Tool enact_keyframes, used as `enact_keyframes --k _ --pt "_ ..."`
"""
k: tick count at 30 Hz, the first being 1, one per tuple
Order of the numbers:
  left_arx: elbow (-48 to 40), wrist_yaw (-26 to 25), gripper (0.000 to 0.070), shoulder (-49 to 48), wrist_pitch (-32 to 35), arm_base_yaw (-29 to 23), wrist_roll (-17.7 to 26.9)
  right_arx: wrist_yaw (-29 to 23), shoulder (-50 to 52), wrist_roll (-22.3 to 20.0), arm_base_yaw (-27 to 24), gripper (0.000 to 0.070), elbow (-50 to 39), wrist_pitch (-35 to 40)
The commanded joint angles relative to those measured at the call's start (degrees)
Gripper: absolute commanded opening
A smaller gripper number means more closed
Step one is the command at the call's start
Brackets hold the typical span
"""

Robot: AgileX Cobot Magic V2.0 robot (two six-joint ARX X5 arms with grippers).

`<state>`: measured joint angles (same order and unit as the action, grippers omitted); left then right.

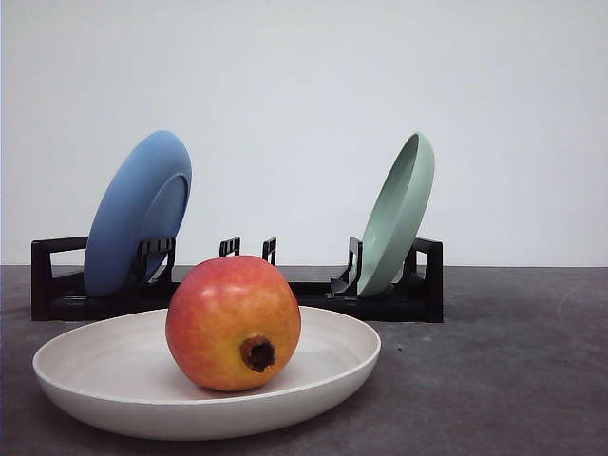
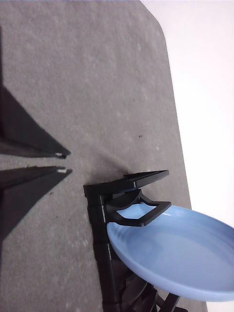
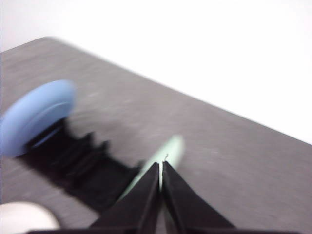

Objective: Place pomegranate in white plate

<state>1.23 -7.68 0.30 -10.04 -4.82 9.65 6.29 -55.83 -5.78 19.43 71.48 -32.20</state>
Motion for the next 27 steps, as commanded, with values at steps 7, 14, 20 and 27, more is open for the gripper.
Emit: enact_keyframes --k 7,14,20,27 --pt "-0.5 -0.1 0.0011 -0.1 -0.3 -0.2 -0.1 2.7 14.1 -3.6 -16.9 0.0000 -14.8 12.1" --pt "-0.5 -0.1 0.0011 -0.1 -0.3 -0.2 -0.1 2.7 27.7 -6.8 -24.5 0.0000 -32.7 25.5" --pt "-0.5 -0.1 0.0011 -0.1 -0.3 -0.2 -0.1 2.7 38.9 -6.6 -26.7 0.0000 -46.2 31.3" --pt "-0.5 -0.1 0.0011 -0.1 -0.3 -0.2 -0.1 2.7 49.4 -6.1 -26.7 0.0000 -57.3 32.5"
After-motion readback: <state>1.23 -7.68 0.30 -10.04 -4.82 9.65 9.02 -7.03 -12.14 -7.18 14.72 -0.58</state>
